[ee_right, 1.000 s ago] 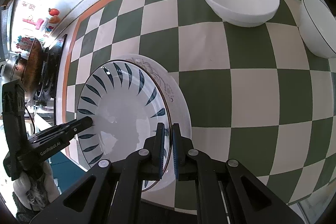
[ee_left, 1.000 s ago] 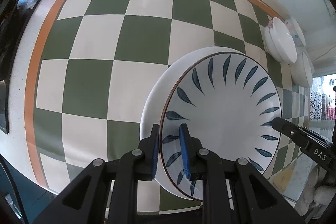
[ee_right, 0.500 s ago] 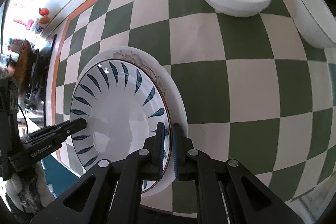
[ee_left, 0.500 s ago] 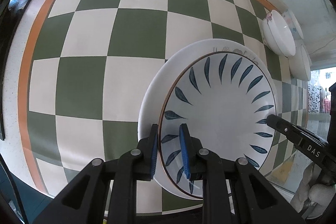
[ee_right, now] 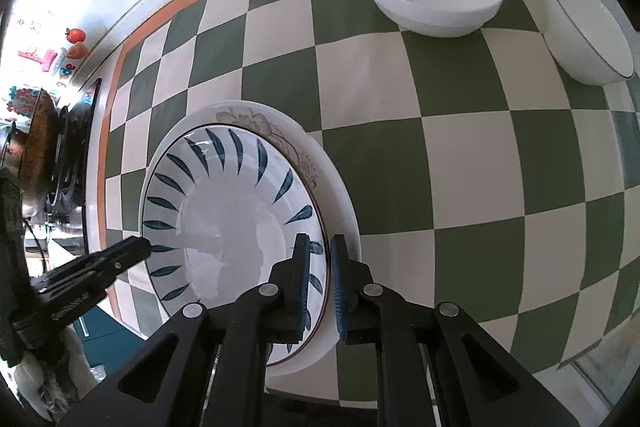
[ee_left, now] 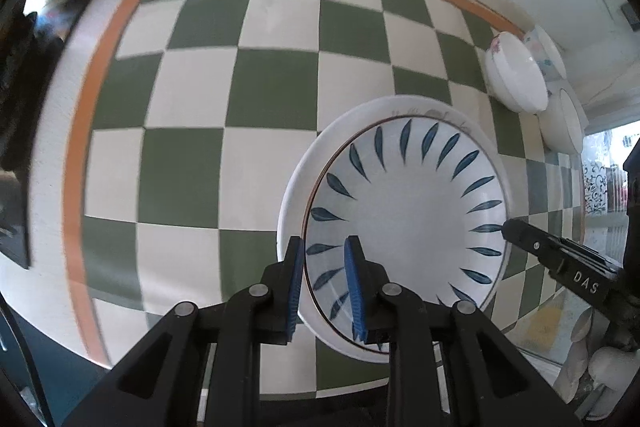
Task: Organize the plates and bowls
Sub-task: 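Carry the three-plate stack to the cloth's middle and lower it, then open both grippers and lift them off the plate stack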
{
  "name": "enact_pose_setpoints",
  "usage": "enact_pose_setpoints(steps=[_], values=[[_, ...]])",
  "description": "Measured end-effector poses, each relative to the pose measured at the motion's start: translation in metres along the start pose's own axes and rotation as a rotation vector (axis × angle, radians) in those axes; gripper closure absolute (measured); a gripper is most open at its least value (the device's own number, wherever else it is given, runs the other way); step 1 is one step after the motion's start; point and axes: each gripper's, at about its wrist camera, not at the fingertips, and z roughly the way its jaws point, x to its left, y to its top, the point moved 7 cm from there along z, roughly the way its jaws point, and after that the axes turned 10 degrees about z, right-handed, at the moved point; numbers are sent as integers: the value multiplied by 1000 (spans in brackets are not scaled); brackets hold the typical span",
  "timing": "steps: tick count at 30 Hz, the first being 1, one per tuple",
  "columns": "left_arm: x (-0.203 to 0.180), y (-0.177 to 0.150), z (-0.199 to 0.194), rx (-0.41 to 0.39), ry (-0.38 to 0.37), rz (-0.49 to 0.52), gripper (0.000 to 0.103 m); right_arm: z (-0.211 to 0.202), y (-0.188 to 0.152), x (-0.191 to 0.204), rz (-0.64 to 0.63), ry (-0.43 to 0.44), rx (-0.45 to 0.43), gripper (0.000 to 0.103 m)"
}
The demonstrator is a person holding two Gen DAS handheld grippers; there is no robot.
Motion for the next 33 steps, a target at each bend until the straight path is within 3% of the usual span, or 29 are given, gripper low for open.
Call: enact_pose_setpoints(steps=[7, 10, 12, 14, 16, 17, 19, 24, 26, 33], values=[[-6, -10, -42, -65, 43, 41, 83, -34, -29, 21, -64, 1, -41, 90], [-10, -17, -63, -101, 47, 51, 71, -53, -44, 31, -90, -3, -69, 86], [-13, -21, -74, -122, 56, 60, 60, -65, -52, 37, -102, -1, -91, 74], [-15, -27, -87, -143, 69, 75, 29, -79, -61, 42, -109, 9, -114, 72], [-17, -31, -99, -168, 81, 80, 19, -92, -69, 44, -114, 16, -130, 60], [-17, -34, -105, -178, 91, 83, 18, -99, -72, 45, -116, 16, -143, 55], [-17, -39, -116, -196, 93, 79, 14, -113, -79, 46, -121, 11, -173, 36], [-17, -50, -146, -253, 105, 74, 10, -144, -93, 51, -130, -12, -228, 20], [-19, -55, -156, -268, 106, 78, 5, -157, -98, 52, -135, -26, -258, 17], [-33, -75, -177, -280, 93, 101, 5, -198, -115, 51, -98, -1, -318, 13]])
